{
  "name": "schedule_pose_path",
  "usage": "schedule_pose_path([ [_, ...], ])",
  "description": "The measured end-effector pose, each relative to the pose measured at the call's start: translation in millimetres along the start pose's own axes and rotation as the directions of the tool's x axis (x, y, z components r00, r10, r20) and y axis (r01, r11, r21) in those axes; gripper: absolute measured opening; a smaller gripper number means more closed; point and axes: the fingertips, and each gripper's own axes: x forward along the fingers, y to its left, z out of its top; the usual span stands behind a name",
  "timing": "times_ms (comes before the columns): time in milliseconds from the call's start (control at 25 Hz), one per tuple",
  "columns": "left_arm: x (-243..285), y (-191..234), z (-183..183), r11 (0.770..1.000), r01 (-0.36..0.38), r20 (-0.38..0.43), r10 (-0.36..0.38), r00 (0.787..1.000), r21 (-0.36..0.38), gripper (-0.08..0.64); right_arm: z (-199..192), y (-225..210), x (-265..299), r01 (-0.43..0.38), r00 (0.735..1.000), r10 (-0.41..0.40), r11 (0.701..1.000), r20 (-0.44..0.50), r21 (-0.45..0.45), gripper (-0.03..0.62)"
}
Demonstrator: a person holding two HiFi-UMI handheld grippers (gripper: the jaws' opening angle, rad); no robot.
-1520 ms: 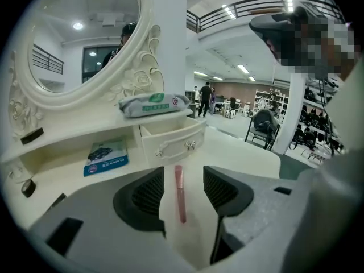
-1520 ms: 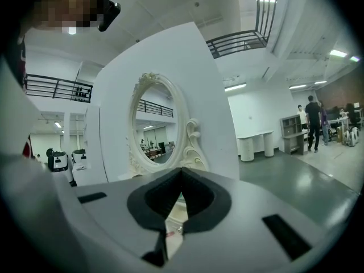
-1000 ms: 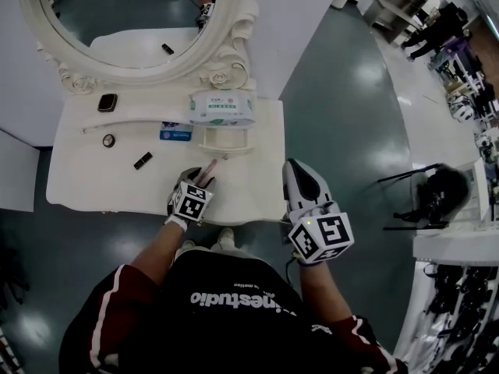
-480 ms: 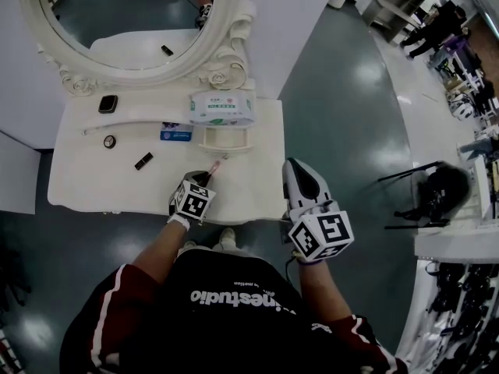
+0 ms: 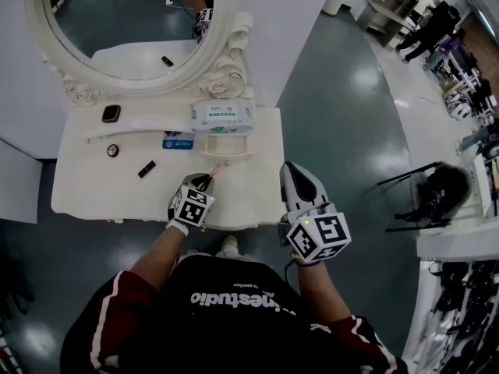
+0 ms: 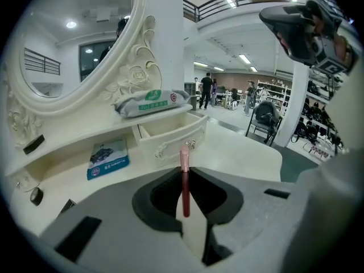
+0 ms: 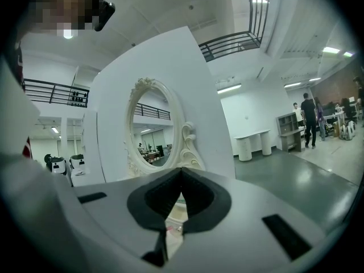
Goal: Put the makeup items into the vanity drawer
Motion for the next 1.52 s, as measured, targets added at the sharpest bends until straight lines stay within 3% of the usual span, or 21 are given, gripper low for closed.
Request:
schedule_pose_path([
  [760, -17.4, -2.7, 88.6, 0.985, 0.030, 0.144, -0.055, 0.988, 0.168, 0.047, 19.8, -5.7, -13.0, 0.060, 0.996, -0.061, 0.998, 0.060, 0.008, 0.003],
  [1240, 20.9, -12.7, 121.6, 0.956, 0.095, 0.126, -0.134, 0.983, 0.276, 0.046, 29.3, -39.2, -34.6, 0.182, 0.979, -0.184, 0.983, 0.086, 0.024, 0.003],
  [1520, 45.5, -9.1, 128.6, 0.935, 0.137, 0.073, -0.170, 0.983, 0.327, 0.046, 38.9, -45.8, -43.9, 0.246, 0.965, -0.247, 0.969, 0.088, 0.021, 0.003],
])
